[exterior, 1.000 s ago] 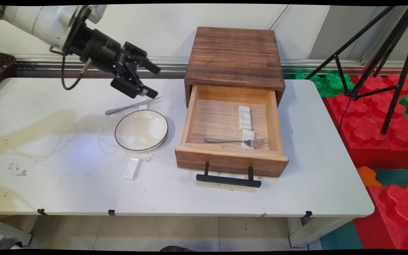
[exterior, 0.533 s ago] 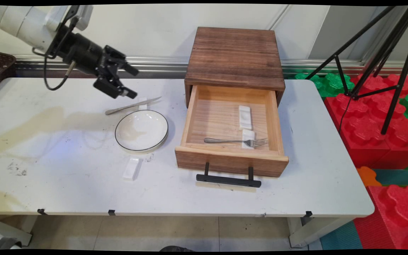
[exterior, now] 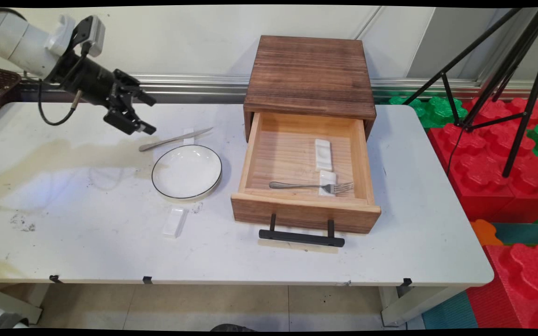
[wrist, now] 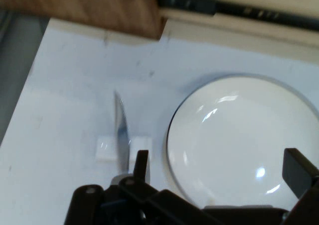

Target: Pick up the knife from the left of the white plate

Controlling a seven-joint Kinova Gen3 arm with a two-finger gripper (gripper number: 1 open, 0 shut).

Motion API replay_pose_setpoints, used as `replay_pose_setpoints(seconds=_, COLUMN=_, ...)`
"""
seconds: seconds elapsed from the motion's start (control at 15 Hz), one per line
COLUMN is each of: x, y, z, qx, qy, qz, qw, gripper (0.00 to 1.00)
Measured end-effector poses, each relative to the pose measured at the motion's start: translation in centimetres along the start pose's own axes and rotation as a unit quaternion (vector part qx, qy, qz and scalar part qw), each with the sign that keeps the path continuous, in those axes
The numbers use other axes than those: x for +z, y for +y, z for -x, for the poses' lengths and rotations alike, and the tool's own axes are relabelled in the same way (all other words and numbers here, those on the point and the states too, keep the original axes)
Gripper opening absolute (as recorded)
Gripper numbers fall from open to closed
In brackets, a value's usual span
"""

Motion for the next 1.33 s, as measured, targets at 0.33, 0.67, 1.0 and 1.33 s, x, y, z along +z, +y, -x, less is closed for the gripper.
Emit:
replay_pose_setpoints(seconds=0.33, x=0.2, y=-1.5, z=3.0, qx=-0.005, qy=-0.030, qz=-0.019, qw=0.9993, gripper=1.00)
replay_pose_setpoints(seconds=0.67, x=1.0, y=-2.7, z=5.8, qx=-0.013, qy=-0.051, qz=-0.032, qw=0.9981, gripper=1.00)
replay_pose_setpoints(seconds=1.0, x=1.9, y=-3.7, z=7.5, qx=-0.017, qy=-0.059, qz=-0.039, qw=0.9974, gripper=1.00)
replay_pose_setpoints(seconds=1.33, x=3.1, y=-4.4, z=8.3, qx=-0.021, qy=-0.055, qz=-0.038, qw=0.9975, gripper=1.00)
